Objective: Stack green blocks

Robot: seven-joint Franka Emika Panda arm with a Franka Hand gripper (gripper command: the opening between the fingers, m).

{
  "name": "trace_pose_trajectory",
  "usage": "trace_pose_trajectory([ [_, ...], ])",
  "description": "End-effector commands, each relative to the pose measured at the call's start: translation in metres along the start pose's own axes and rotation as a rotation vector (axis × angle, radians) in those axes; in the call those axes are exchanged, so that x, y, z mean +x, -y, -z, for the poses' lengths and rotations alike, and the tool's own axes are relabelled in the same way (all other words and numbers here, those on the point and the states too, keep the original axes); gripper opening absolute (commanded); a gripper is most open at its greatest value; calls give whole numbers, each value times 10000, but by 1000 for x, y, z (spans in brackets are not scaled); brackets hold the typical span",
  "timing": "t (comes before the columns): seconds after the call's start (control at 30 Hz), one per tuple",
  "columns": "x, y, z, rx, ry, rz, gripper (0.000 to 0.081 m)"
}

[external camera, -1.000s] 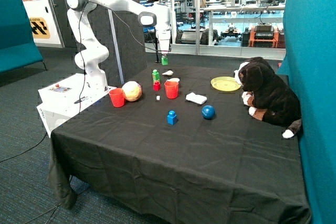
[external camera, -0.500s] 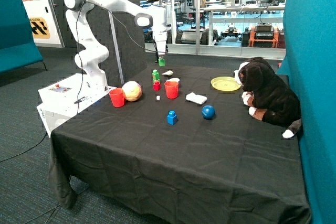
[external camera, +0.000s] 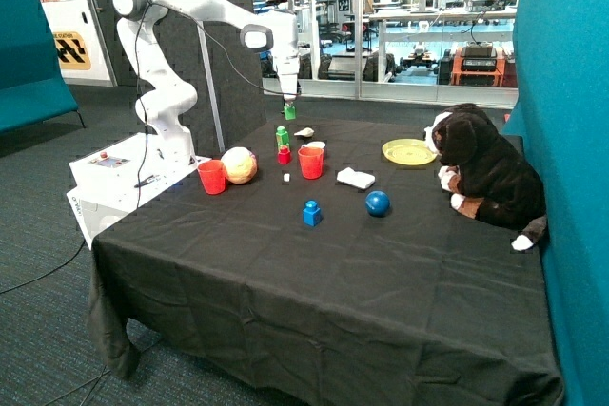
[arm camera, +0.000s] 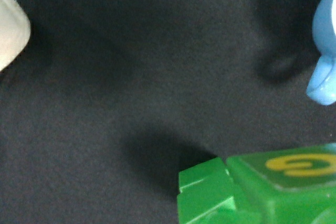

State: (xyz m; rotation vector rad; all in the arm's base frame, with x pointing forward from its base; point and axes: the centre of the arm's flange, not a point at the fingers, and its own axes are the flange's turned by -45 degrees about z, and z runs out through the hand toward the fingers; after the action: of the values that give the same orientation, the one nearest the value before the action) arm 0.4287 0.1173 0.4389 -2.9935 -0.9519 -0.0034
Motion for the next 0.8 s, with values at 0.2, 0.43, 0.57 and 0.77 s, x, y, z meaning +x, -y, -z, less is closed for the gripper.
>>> trace_pose_trajectory([
  [0.2,-14,4,-7,3,22,-62,0],
  [0.43,-22,3,-11,3,22,-135,0],
  [0.57,-24,2,-12,3,22,-143,0],
  [0.77,-25,2,-13,3,22,-93,0],
])
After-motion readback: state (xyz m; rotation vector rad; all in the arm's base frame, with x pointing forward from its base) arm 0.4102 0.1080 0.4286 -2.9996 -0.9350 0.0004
